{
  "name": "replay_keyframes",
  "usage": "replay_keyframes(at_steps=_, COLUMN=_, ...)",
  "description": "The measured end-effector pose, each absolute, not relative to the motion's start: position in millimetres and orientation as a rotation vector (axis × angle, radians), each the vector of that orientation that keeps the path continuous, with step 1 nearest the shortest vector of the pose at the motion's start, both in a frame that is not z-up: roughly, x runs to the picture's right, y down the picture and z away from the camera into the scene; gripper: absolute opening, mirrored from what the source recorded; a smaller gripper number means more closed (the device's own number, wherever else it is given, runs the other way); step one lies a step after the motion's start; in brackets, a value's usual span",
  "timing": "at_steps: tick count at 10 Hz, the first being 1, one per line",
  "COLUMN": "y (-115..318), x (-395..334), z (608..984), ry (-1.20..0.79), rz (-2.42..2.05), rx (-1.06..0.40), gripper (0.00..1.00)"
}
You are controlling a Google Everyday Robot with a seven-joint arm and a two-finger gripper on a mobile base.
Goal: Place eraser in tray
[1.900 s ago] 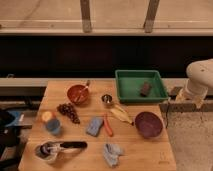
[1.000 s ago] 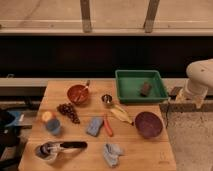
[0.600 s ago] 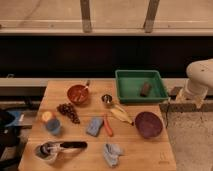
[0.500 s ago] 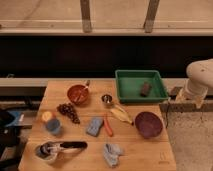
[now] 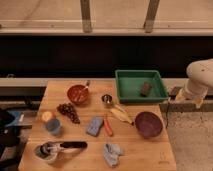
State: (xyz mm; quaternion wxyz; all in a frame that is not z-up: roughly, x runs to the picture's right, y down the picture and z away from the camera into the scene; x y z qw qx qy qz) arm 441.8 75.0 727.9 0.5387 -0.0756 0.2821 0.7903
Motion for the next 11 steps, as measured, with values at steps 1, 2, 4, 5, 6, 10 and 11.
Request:
replay_keyframes(at_steps=1, y=75, x=442, z=728, ry=0.671, rz=1.879, rx=-0.180, gripper=0.66)
replay_keyframes(at_steps=2, y=75, x=442, z=728, ry=0.671, rz=1.879, rx=-0.180, gripper=0.66)
replay_keyframes(at_steps=4, y=73, x=442, z=729, ry=0.659, rz=1.868, rx=-0.166, gripper=0.66)
replay_keyframes(at_steps=5, y=66, x=438, z=731, ry=0.641, rz=1.859, rx=-0.158, gripper=0.66)
replay_keyframes(at_steps=6, y=54, x=425, z=735, ry=0.616, rz=1.838, rx=-0.155, gripper=0.66)
replay_keyframes(at_steps=10, y=5, x=344, z=761, ry=0.515, rz=1.714, rx=-0.188, gripper=0.66)
replay_keyframes(at_steps=11, y=-3, x=324, z=767, ry=0.492, rz=1.692, rx=-0.217, gripper=0.66)
